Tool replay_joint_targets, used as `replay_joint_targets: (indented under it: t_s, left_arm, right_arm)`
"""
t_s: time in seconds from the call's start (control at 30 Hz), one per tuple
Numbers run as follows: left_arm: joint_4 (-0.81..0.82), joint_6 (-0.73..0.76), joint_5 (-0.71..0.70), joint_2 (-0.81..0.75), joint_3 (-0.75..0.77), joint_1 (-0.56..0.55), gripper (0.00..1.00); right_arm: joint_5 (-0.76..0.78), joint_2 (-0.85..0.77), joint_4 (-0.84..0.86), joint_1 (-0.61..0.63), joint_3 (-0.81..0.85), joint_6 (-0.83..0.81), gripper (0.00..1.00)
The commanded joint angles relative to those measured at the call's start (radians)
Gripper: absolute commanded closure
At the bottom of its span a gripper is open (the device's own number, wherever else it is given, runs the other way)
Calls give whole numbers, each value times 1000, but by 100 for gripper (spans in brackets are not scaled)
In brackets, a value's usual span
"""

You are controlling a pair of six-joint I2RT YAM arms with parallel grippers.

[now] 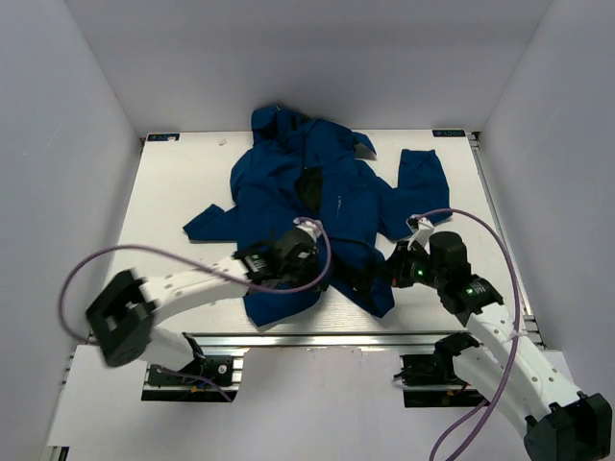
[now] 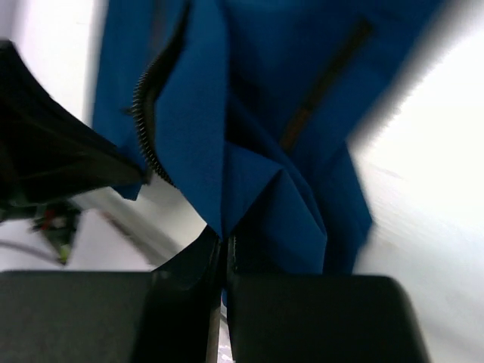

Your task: Zip up the jacket

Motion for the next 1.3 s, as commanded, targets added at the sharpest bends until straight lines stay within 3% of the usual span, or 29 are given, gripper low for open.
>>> replay_joint_targets:
  t_s: [0.0,0.2,0.37,0.5,0.83,1.27]
  left_arm:
    - [119,25,-21,-221,-71,-2,100]
    - [287,66,60,-451,-220,-2,100]
    - [409,80,78,-471,-245,-2,100]
    - [546,83,144,-466,-281,-2,100]
    - [702,66,60,-546,-361,-2,100]
    - [740,53,74,-505,-361,-2,100]
  right_arm:
    - [-202,-9,200,-3,-5,20,100]
    - [-408,48,367,-3,1,60,100]
    - [-612,77,514,-2,-5,98,100]
    - [-669,96,634,-2,-36,150,100]
    - [-634,194,762,35,-25,224,100]
    - [-596,238,865,89,-2,249,100]
